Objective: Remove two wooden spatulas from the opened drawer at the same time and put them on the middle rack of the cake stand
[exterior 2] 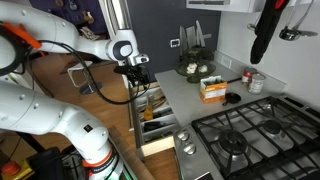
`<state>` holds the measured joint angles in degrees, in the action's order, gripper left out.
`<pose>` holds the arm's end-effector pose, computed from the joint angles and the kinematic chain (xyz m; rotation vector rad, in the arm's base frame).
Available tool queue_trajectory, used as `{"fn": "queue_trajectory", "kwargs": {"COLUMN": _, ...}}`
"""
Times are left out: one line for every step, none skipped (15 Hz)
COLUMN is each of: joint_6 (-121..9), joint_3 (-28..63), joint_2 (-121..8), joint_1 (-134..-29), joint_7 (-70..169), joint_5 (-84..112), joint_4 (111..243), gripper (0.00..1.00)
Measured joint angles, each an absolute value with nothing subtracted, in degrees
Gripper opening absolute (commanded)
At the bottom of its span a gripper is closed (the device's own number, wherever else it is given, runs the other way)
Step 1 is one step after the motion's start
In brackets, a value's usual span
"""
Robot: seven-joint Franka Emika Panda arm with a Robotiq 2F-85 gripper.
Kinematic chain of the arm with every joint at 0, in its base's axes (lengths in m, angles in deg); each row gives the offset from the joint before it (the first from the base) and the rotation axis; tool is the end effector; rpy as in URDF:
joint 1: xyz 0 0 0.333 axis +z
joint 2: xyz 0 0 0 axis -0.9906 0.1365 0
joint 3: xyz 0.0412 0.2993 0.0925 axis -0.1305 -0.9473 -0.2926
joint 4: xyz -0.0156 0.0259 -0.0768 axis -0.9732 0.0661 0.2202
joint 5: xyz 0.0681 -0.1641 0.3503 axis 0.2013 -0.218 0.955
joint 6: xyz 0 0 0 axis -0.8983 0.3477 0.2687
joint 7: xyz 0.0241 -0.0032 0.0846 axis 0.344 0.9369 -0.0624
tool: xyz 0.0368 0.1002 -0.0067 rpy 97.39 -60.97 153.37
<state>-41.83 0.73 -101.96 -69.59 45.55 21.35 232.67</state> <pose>0.3479 0.1665 0.4231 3.0564 0.5484 0.0331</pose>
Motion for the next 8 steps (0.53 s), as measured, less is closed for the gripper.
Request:
{"fn": "queue_trajectory", "kwargs": {"joint_6": -43.13, "joint_3": 0.29, "joint_2": -98.67, "joint_1": -68.75, "joint_7": 44.01, "joint_5": 21.13, "joint_4": 231.06, "gripper": 1.00}}
{"fn": "queue_trajectory", "kwargs": {"joint_6": -44.00, "joint_3": 0.07, "joint_2": -95.70, "joint_1": -68.13, "joint_7": 42.14, "joint_5": 20.72, "joint_4": 229.40, "gripper": 1.00}}
{"fn": "queue_trajectory", "kwargs": {"joint_6": -44.38, "joint_3": 0.04, "joint_2": -93.18, "joint_1": -67.78, "joint_7": 40.79, "joint_5": 20.47, "joint_4": 227.80, "gripper": 1.00}}
{"fn": "queue_trajectory", "kwargs": {"joint_6": -44.48, "joint_3": 0.04, "joint_2": -91.40, "joint_1": -67.72, "joint_7": 40.06, "joint_5": 20.35, "joint_4": 226.60, "gripper": 1.00}}
{"fn": "queue_trajectory", "kwargs": {"joint_6": -44.49, "joint_3": 0.07, "joint_2": -90.33, "joint_1": -67.73, "joint_7": 39.60, "joint_5": 20.29, "joint_4": 225.82, "gripper": 1.00}}
{"fn": "queue_trajectory", "kwargs": {"joint_6": -44.49, "joint_3": 0.09, "joint_2": -89.82, "joint_1": -67.73, "joint_7": 39.41, "joint_5": 20.25, "joint_4": 225.41, "gripper": 1.00}}
{"fn": "queue_trajectory", "kwargs": {"joint_6": -44.49, "joint_3": 0.09, "joint_2": -89.72, "joint_1": -67.72, "joint_7": 39.28, "joint_5": 20.24, "joint_4": 225.27, "gripper": 1.00}}
{"fn": "queue_trajectory", "kwargs": {"joint_6": -44.49, "joint_3": 0.09, "joint_2": -89.76, "joint_1": -67.72, "joint_7": 39.17, "joint_5": 20.24, "joint_4": 225.25, "gripper": 1.00}}
